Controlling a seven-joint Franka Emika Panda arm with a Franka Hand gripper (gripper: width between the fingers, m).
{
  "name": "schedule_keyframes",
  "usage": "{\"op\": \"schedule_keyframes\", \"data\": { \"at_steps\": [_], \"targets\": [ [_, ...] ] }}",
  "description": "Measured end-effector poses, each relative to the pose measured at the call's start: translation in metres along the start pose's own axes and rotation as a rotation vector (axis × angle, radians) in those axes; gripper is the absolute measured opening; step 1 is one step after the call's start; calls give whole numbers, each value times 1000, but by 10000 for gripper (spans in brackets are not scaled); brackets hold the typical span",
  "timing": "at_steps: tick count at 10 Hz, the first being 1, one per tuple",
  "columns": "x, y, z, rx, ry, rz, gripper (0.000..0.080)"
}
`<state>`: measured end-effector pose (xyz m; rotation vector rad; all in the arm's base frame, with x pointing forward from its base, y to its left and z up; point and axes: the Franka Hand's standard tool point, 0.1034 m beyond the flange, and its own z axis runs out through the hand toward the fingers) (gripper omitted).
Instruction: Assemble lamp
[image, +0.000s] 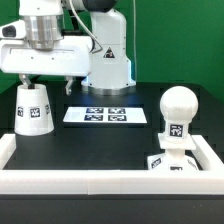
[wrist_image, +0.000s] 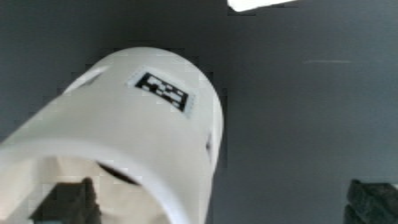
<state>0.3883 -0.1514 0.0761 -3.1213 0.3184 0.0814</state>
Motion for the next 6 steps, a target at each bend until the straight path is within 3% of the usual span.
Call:
{"op": "schedule_keyframes", "data": {
  "at_steps": [1, 4, 5, 6],
  "targets": [
    [1, -2, -1, 1, -1, -1, 698],
    [5, -1, -3, 1, 5, -18, 272],
    [5, -1, -3, 1, 5, -18, 272],
    [5, -1, -3, 0, 4, -19, 93]
  ]
}}
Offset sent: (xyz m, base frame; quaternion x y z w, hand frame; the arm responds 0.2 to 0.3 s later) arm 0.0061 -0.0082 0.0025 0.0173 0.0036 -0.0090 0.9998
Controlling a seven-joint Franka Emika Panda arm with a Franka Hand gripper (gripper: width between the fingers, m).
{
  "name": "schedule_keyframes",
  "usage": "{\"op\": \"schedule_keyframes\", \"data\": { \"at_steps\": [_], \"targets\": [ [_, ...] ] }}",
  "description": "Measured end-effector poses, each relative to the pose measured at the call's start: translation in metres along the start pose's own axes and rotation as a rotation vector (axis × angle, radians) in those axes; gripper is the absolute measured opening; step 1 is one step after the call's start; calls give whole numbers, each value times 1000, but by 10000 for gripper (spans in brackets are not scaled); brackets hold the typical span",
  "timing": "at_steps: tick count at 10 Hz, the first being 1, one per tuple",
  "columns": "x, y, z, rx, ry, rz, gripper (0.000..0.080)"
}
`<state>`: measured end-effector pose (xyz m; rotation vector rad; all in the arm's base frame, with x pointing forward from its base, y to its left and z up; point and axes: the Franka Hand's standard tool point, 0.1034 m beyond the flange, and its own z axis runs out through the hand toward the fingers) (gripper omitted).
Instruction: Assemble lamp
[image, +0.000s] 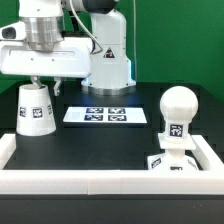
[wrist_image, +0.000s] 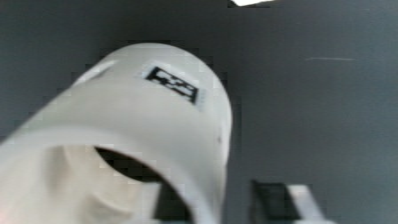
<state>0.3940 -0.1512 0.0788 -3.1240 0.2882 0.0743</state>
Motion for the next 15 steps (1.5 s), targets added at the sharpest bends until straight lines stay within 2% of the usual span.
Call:
{"op": "schedule_keyframes", "data": {
  "at_steps": [1, 2, 5, 8, 10, 12, 13, 15],
  "targets": [
    [1, 0, -1, 0, 4, -1, 93],
    [1, -1, -1, 0, 4, -1, 44],
    [1, -4, -2, 3, -1, 2, 44],
    [8, -58, -24, 42, -13, 14, 44],
    [19, -102, -53, 76, -28, 54, 44],
    [40, -143, -89, 99, -29, 149, 44],
    [46, -153, -96, 100, -27, 182, 44],
    [45, -151, -93, 97, -30, 173, 44]
  ]
}}
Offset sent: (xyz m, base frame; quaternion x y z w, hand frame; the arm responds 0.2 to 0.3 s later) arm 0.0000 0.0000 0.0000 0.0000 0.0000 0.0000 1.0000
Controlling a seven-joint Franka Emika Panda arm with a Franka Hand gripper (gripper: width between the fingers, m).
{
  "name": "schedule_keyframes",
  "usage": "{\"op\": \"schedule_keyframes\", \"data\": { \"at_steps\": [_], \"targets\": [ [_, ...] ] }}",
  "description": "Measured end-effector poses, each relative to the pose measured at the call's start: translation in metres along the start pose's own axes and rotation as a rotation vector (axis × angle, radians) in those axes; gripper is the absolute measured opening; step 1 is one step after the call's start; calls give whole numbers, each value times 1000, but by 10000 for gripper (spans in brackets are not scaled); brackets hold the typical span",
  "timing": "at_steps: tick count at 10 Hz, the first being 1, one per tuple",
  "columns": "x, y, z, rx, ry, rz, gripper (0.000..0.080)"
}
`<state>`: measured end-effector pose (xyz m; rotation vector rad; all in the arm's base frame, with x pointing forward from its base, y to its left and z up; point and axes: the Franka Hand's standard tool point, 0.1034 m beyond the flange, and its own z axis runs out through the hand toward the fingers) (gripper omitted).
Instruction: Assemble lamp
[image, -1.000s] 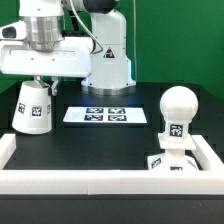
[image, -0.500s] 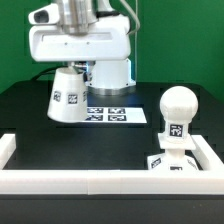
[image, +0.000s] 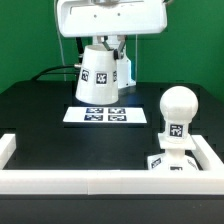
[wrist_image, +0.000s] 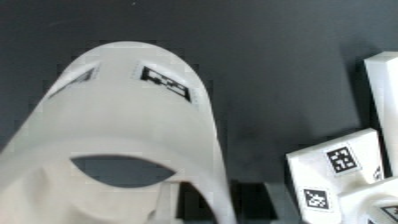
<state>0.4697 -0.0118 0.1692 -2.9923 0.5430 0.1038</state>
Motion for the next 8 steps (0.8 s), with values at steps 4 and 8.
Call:
{"op": "schedule_keyframes", "data": {
  "at_steps": [4, 8],
  "targets": [
    [2, -21, -11, 18, -5, -4, 44],
    [29, -94, -43, 47, 42, 2, 44]
  ]
}}
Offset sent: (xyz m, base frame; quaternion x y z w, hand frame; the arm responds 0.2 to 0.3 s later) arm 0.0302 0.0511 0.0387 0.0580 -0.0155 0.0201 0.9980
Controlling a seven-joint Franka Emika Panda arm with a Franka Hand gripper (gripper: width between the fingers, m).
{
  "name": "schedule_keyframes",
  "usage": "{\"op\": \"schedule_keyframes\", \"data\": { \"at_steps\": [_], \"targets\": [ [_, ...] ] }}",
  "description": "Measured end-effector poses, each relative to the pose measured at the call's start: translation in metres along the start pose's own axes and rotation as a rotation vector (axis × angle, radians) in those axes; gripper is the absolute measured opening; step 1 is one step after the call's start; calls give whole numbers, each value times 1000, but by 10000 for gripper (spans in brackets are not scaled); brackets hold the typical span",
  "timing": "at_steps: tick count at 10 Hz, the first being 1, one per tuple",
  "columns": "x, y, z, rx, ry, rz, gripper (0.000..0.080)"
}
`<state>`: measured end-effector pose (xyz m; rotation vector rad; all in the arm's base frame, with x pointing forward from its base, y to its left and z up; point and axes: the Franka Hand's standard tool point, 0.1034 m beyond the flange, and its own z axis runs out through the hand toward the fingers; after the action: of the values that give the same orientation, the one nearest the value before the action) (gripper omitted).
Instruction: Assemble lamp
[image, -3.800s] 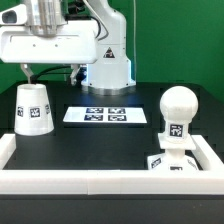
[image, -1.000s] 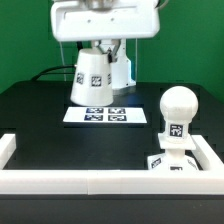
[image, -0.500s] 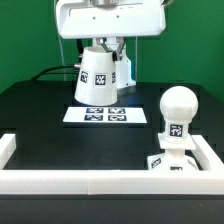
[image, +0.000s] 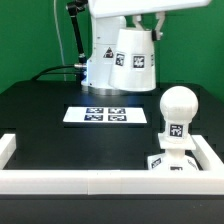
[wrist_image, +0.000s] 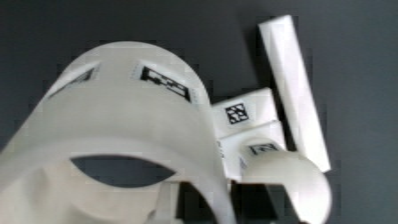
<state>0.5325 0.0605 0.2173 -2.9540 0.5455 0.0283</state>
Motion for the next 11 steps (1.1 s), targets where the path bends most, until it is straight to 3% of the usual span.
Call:
{"op": "schedule_keyframes", "data": {
  "at_steps": [1, 4, 6, 9, 11],
  "targets": [
    [2, -12, -2, -5, 0, 19, 44],
    [2, -11, 0, -3, -3, 11, 44],
    [15, -34, -16, 25, 25, 4, 44],
    [37, -58, -24, 32, 61, -17, 44],
    [53, -70, -20, 28, 76, -27, 44]
  ]
}}
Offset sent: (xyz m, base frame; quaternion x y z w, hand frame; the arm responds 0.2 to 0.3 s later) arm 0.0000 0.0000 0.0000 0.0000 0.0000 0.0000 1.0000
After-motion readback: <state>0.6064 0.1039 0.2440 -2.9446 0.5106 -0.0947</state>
